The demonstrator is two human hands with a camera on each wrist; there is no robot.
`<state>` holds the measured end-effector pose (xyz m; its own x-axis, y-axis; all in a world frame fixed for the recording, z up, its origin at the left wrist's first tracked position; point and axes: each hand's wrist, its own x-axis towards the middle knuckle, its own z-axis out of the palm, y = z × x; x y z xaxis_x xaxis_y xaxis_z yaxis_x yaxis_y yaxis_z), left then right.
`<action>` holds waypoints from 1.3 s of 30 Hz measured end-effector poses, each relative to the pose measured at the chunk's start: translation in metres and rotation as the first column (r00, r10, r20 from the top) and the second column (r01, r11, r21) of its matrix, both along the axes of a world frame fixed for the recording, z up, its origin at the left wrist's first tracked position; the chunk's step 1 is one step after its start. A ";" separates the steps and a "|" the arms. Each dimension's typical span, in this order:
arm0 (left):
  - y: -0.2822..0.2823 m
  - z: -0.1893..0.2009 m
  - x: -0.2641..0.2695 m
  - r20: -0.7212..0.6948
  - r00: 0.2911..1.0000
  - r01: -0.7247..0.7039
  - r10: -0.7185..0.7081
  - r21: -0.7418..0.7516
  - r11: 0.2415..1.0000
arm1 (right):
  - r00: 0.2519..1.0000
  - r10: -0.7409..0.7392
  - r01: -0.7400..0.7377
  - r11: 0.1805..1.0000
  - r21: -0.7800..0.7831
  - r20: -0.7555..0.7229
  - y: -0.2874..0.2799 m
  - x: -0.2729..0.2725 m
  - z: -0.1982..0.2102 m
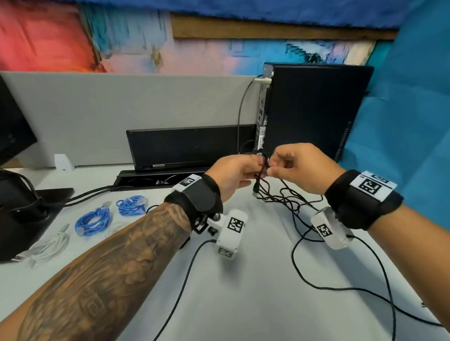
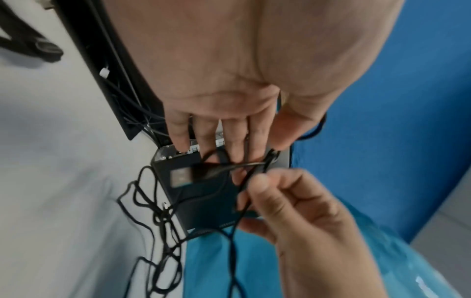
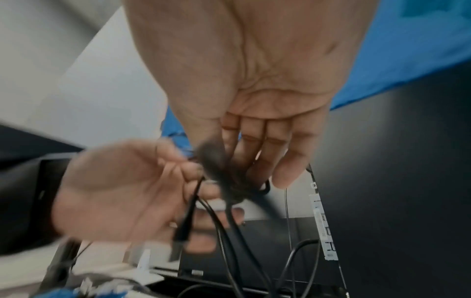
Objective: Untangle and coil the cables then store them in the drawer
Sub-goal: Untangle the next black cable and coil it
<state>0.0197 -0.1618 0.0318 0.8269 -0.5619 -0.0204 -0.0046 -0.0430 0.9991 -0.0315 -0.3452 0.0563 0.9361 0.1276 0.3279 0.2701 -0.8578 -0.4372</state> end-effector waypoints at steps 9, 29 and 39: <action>0.010 0.018 0.011 0.000 0.977 -0.210 0.215 -0.217 0.953 | 0.984 -0.110 0.007 0.805 0.593 0.138 0.002 0.006 -0.015; 0.095 0.090 0.065 -0.089 0.811 -0.487 0.579 -0.652 0.581 | 0.768 -0.370 0.501 0.855 0.132 -0.524 -0.082 0.012 -0.064; 0.089 0.101 0.046 0.286 0.747 -0.493 0.600 -0.367 0.789 | 0.862 -0.398 0.453 0.882 0.127 -0.314 -0.079 0.017 -0.053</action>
<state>0.0654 -0.0726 0.1329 0.9039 0.0499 0.4249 -0.4278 0.0961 0.8988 -0.0143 -0.4241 0.0031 0.9391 -0.3423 0.0309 -0.2549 -0.7541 -0.6052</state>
